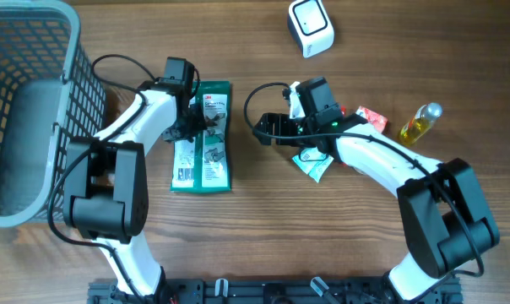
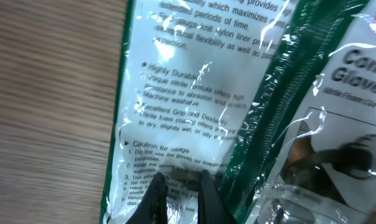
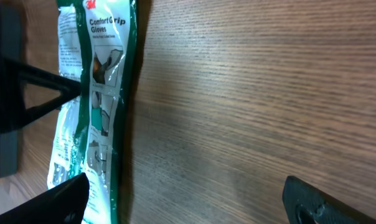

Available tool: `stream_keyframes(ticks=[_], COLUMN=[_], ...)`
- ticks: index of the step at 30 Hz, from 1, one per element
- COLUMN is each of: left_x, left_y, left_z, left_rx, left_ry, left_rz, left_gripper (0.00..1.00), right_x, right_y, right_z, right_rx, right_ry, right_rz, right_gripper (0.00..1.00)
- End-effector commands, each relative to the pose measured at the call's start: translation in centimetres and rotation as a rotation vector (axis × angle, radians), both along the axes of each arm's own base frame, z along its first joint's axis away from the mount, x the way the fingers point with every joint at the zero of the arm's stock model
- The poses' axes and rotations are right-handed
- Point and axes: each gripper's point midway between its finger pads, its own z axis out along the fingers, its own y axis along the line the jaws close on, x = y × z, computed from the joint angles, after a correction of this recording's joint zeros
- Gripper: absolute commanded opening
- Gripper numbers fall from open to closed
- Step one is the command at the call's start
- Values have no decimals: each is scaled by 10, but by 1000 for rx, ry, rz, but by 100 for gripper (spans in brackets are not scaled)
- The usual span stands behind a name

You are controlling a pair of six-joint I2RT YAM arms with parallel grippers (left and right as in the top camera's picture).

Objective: Scan the item barcode

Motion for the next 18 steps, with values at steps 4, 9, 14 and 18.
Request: stream_keyframes(ticks=[4,9,14,18], left_x=[-29,-38,-23,-23], left_y=[-54,-92,-92,-86], left_z=[-28,-15,32,41], left_rx=[-88,-133,-157,-161], left_ry=[113,102,7,-1], left_rz=[-198,-330,-282,-262], left_gripper=[4,4,4,4], right_x=[-4,-6,-6,-7], right_y=[-10,-20,-20,-20], right_z=[-6,-9,-9,-10], right_rx=[10,9,8,7], right_ry=[38,61,65,70], right_rz=[15,17,15,14], right_gripper=[100,100,99,100])
